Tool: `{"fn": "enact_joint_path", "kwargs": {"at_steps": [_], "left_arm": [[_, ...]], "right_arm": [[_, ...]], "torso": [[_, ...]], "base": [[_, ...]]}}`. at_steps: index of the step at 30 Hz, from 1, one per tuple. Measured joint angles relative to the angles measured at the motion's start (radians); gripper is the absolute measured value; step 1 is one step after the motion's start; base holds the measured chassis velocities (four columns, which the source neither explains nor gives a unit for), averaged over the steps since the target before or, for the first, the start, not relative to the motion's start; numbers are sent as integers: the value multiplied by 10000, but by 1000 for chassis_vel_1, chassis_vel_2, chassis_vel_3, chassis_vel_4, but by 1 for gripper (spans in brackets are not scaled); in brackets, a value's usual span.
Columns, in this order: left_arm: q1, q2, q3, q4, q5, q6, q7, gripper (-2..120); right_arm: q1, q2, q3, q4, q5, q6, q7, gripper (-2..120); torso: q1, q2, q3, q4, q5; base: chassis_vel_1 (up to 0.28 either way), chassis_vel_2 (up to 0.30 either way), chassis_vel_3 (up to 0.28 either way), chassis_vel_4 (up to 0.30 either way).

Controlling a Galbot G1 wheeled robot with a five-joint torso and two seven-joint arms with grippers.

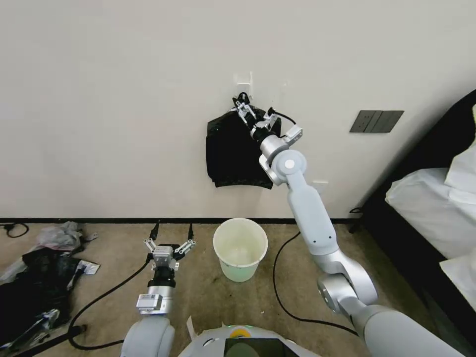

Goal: Place a trash bag onto the trash bin.

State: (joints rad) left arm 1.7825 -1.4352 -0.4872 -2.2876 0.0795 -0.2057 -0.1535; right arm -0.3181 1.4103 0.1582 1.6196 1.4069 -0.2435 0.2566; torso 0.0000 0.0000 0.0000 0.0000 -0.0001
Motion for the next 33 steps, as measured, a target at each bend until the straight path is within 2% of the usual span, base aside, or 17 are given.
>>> {"fn": "enact_joint_path", "kwargs": {"at_steps": [10,24,33], "left_arm": [[-12,-8,-51,29,-27,-24,-10,100],[74,-65,-135,-90,-28,-35,-13,100],[105,-113,-180,-184,-23,-36,-13,100]], "right_arm": [[195,66,25,-460,20,-8,-241,99],[213,-3,81,-382,317,-9,-566,94],[353,47,59,-729,372,2,-634,77]], "torso": [[0,0,0,-1,0],[0,0,-1,0,1],[0,0,-1,0,1]], "base": [[0,0,0,0],[0,0,0,0],[0,0,0,0]]}}
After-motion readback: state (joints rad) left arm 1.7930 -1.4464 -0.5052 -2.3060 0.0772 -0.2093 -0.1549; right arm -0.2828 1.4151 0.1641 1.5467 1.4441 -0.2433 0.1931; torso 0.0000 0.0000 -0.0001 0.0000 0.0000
